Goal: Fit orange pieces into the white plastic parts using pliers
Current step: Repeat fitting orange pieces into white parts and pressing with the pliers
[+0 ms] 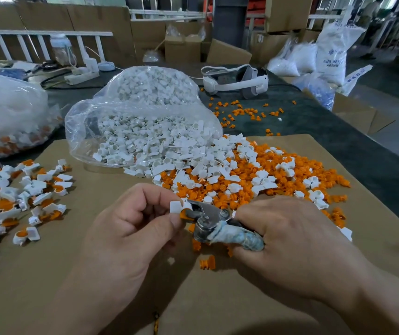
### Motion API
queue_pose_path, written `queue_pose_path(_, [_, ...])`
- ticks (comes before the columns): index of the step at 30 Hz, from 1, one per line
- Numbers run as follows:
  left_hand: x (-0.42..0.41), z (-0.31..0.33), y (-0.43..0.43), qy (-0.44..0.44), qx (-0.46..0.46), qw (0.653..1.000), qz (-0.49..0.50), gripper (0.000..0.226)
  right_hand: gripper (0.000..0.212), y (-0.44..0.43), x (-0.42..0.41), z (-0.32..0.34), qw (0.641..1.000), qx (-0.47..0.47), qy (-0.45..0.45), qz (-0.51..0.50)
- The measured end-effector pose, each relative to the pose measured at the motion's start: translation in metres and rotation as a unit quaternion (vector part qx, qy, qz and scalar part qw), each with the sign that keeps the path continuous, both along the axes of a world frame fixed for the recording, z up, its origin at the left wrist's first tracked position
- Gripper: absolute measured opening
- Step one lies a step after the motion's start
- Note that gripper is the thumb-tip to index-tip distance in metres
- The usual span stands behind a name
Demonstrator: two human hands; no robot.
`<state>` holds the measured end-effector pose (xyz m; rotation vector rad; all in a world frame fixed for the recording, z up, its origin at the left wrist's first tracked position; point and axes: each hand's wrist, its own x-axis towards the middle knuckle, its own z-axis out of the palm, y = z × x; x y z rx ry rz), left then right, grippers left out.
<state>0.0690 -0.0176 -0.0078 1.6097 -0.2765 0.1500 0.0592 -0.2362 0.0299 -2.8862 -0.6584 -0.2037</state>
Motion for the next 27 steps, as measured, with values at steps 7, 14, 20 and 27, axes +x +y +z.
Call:
queue_pose_path(7, [0.004,-0.001,0.002,0.026,0.071,0.994,0.083,0.017,0.065,-0.004,0.005,-0.008,1.000,-0.002,-0.003,-0.026])
queue_pose_path(14, [-0.005,-0.003,-0.006,0.073,0.118,0.988,0.061,0.031,0.077,-0.009,0.016,-0.014,0.991,-0.096,-0.019,-0.090])
queue_pose_path(20, [-0.004,0.000,-0.010,0.138,-0.008,0.990,-0.007,0.016,0.080,-0.008,0.019,-0.015,0.991,-0.103,-0.001,-0.082])
queue_pose_path(27, [-0.002,-0.003,-0.009,0.145,-0.107,0.981,-0.073,0.058,0.047,-0.002,0.012,-0.004,0.997,0.050,-0.058,-0.008])
